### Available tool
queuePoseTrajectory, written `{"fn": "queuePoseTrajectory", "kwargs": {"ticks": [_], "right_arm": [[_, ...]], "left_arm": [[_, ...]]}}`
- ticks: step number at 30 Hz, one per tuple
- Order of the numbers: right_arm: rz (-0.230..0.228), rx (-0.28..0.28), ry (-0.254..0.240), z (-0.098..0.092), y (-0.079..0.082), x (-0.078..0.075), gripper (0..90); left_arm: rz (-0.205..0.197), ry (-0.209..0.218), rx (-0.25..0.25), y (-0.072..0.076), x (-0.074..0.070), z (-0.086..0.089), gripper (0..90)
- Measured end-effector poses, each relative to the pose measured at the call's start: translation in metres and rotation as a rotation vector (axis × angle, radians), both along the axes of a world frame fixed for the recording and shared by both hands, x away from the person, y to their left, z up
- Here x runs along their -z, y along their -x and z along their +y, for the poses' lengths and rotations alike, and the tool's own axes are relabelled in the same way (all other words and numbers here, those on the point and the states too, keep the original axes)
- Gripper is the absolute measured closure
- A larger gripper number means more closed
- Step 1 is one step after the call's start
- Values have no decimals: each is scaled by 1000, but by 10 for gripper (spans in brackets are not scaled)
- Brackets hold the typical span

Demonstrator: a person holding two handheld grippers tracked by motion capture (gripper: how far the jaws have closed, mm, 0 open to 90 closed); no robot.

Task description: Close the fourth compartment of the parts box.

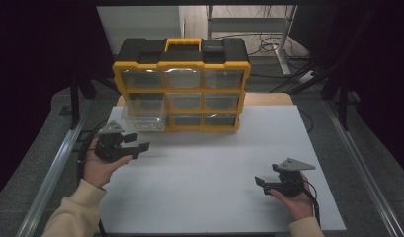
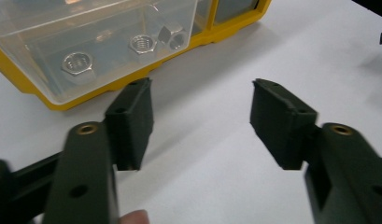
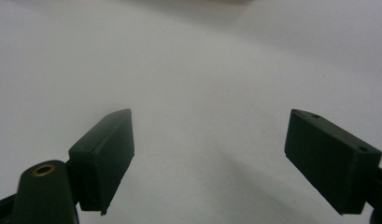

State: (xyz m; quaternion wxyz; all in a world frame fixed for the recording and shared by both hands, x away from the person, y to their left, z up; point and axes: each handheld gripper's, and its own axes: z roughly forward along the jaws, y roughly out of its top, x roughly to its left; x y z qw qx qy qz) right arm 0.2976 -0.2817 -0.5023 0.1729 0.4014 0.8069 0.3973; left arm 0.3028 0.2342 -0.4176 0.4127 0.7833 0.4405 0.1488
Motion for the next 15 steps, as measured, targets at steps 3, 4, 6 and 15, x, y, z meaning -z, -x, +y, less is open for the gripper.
{"fn": "queuePoseTrajectory", "kwargs": {"ticks": [3, 4, 6, 15], "right_arm": [[3, -1, 3, 1, 0, 1, 165], [3, -2, 3, 1, 0, 1, 165], [3, -1, 1, 1, 0, 0, 166], [5, -5, 3, 1, 0, 1, 165]], "left_arm": [[-3, -3, -5, -2, 1, 0, 539], [-2, -1, -10, -3, 1, 0, 585], [-2, 1, -16, -5, 2, 1, 658], [-9, 5, -41, -11, 4, 3, 897]]}}
